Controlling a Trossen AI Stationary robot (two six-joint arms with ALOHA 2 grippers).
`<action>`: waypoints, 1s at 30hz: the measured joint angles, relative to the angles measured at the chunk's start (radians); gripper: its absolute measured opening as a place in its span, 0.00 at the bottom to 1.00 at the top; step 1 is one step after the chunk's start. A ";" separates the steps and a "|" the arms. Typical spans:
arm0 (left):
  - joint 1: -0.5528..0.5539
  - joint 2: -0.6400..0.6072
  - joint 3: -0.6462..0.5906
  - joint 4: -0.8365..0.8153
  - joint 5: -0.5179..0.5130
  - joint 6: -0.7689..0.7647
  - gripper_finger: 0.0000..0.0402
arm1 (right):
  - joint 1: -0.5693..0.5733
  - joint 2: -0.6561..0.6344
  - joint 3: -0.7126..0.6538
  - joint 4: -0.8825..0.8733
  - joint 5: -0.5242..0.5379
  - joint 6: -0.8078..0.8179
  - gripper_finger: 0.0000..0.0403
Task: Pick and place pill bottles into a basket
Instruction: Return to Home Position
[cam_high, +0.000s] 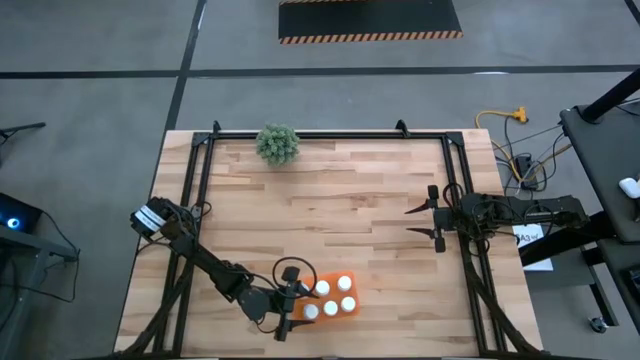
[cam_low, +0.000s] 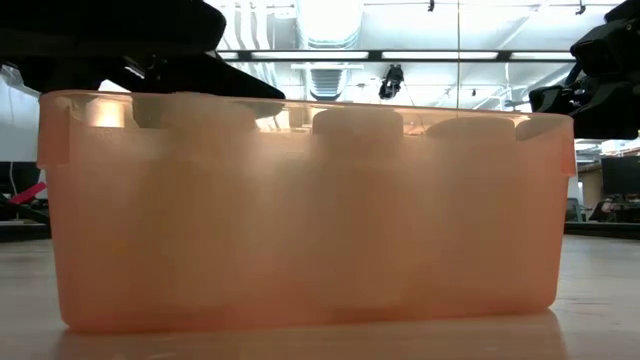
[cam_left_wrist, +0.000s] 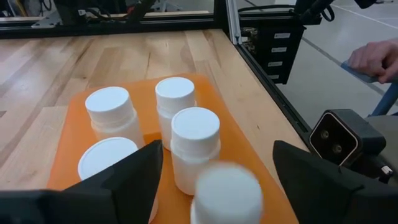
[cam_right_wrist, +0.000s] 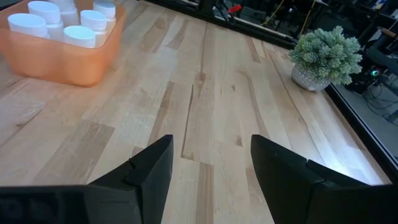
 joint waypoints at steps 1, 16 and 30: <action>0.000 0.000 0.000 0.000 -0.001 0.000 0.71 | 0.000 0.000 0.000 0.000 0.000 0.000 0.51; 0.001 0.000 0.005 0.000 -0.001 0.009 0.72 | 0.000 0.000 0.000 0.000 0.000 0.000 0.51; -0.001 -0.047 -0.037 -0.007 0.002 0.083 0.72 | 0.000 0.000 0.000 0.000 0.000 0.000 0.51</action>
